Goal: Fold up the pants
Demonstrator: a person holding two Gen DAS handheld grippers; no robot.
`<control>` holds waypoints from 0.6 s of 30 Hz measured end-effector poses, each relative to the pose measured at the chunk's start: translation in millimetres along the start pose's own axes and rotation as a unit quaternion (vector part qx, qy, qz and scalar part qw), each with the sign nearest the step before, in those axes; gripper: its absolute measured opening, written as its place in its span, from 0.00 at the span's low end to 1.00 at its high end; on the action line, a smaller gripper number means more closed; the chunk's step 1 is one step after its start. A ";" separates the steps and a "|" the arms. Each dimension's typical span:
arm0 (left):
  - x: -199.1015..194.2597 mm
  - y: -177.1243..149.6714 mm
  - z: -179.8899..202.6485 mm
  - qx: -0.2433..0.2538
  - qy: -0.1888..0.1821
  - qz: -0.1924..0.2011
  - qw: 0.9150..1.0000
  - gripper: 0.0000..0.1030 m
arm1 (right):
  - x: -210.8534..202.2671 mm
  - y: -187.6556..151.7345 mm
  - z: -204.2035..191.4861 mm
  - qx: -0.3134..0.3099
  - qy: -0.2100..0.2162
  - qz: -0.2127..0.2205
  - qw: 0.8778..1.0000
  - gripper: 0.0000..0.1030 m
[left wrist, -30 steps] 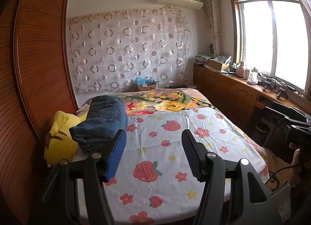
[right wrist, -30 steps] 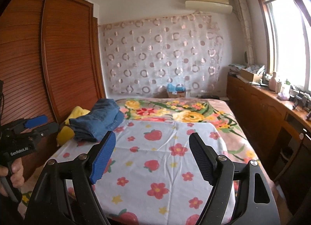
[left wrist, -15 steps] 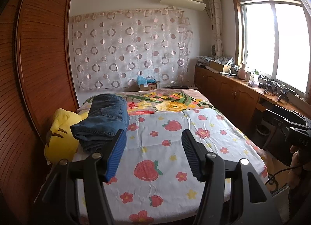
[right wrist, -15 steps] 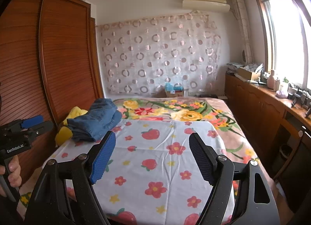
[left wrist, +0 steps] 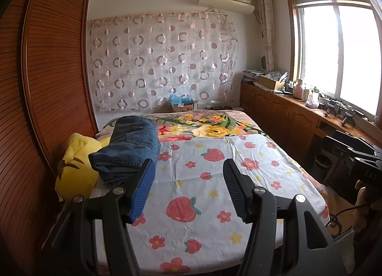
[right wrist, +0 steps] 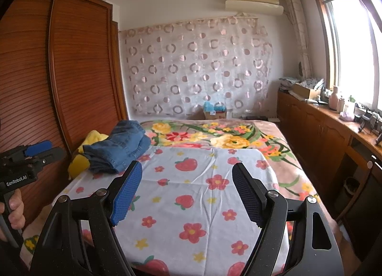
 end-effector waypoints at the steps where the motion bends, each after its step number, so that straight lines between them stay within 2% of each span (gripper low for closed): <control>1: 0.0 0.0 0.0 0.000 0.000 0.000 1.000 0.57 | 0.1 0.2 -0.4 -0.001 -0.003 0.001 1.000 0.77; 18: 0.2 -6.8 4.7 -0.003 0.000 -0.005 1.000 0.57 | 0.5 0.2 -0.3 0.000 -0.001 0.001 1.000 0.77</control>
Point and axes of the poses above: each gripper's, at about its wrist camera, not at the fingertips, and x roughly the way its jaws point, z to its right, y to its top, the point moved 9 cm from there along x, roughly the way its jaws point, and after that the axes turned 7 degrees about -z, right-handed, at the moved point
